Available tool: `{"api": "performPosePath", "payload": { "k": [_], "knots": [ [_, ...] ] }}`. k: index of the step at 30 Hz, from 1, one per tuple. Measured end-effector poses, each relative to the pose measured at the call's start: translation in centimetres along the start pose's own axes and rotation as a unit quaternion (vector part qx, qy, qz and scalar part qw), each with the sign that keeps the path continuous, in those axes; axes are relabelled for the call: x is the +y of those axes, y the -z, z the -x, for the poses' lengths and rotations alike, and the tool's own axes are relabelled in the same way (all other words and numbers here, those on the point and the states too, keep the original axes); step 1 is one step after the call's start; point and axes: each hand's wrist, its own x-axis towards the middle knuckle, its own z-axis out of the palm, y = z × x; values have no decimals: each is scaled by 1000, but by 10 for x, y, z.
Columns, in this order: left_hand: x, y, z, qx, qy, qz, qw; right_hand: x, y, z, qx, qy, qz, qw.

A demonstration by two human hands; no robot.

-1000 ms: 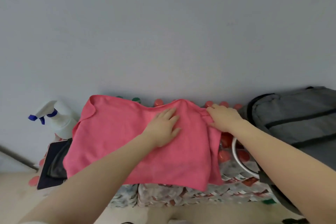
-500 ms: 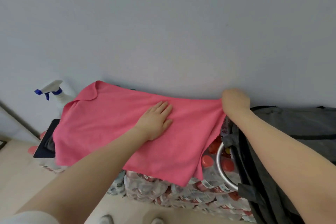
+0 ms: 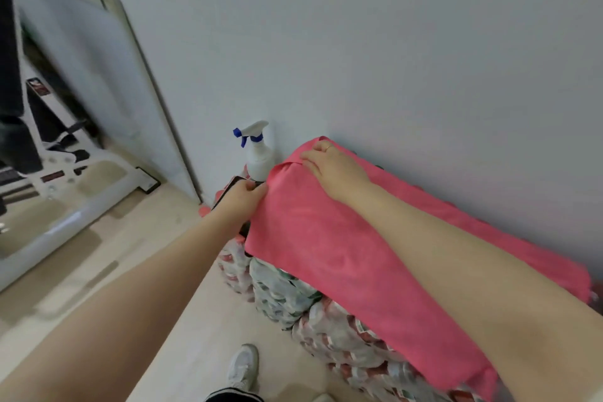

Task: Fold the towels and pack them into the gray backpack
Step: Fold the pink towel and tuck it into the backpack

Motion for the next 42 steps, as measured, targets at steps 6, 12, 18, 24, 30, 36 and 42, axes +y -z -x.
{"api": "performPosePath", "payload": {
  "k": [6,12,18,24,30,36,42],
  "knots": [
    [-13,16,-7,-144,-36,69,987,-4,-12,-44,-67,-28,191,979],
    [7,43,-24,-145,-90,211,963,-6,12,-70,99,-105,51,988],
    [16,85,-62,-9,-146,27,989,-26,24,-104,210,-149,-109,960],
    [-8,57,-78,21,-166,-239,957,-30,-16,-65,16,-133,-92,987],
    [51,-33,-24,-151,-459,-242,841,35,0,59,-18,-195,124,973],
    [82,-146,26,-261,-527,-331,738,110,58,186,-37,-388,166,906],
    [90,-213,40,-215,-499,-467,697,157,77,223,-33,-430,55,901]
  ]
}}
